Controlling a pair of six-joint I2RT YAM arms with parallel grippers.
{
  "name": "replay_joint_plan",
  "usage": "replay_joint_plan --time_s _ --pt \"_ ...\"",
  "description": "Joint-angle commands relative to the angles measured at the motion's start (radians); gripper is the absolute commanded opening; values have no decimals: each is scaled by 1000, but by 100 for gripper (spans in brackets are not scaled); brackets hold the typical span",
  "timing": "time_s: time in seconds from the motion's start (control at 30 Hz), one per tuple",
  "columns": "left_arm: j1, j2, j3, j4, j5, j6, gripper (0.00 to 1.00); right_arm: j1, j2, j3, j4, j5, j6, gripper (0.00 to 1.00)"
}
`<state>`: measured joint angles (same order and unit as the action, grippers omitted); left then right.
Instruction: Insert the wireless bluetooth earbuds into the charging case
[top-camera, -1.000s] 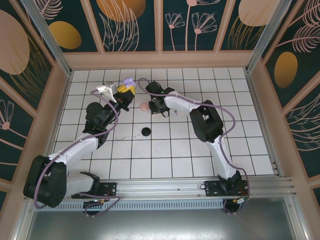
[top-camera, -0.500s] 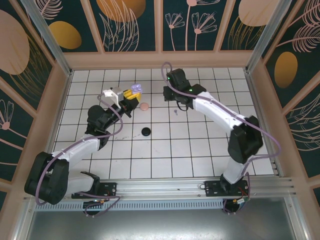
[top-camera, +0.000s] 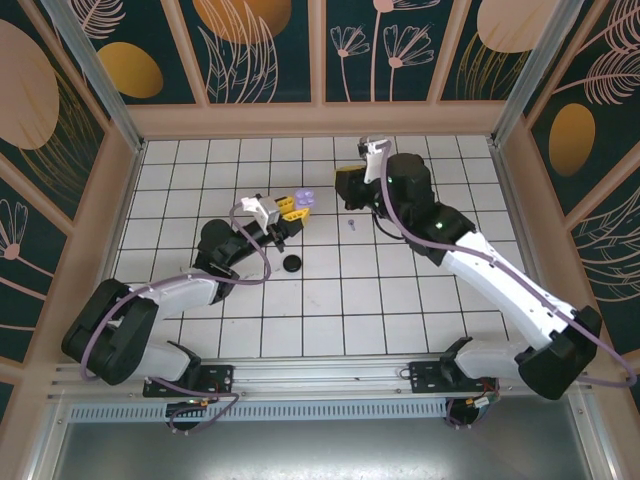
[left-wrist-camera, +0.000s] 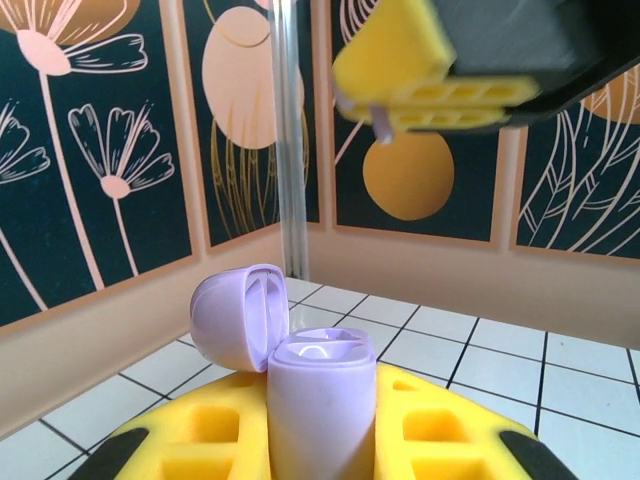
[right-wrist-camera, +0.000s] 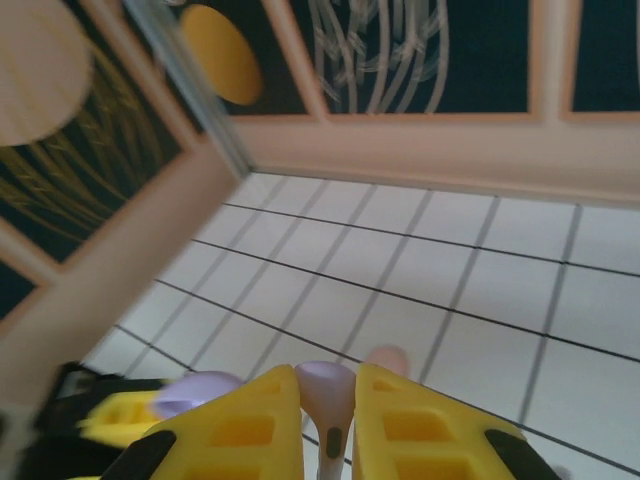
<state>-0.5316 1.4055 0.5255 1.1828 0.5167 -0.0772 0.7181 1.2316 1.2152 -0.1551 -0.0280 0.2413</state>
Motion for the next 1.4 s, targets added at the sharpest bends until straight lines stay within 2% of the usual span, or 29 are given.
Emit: replay_joint_plan --time_s 0.0,0.3,0.53,0.93,1.37 --pt "-14 17 37 113 37 26 0 38 -41 -43 100 -78 -23 16" --pt "-41 60 51 258 57 6 0 120 -95 -107 192 -113 -30 16" --pt "-51 91 63 339 55 -43 0 148 -105 -136 228 -77 -31 16" --pt "-65 85 79 342 65 -66 0 150 -103 -154 289 -44 -25 15" --pt "-75 81 91 325 67 -70 0 150 -60 -151 276 -20 -30 14"
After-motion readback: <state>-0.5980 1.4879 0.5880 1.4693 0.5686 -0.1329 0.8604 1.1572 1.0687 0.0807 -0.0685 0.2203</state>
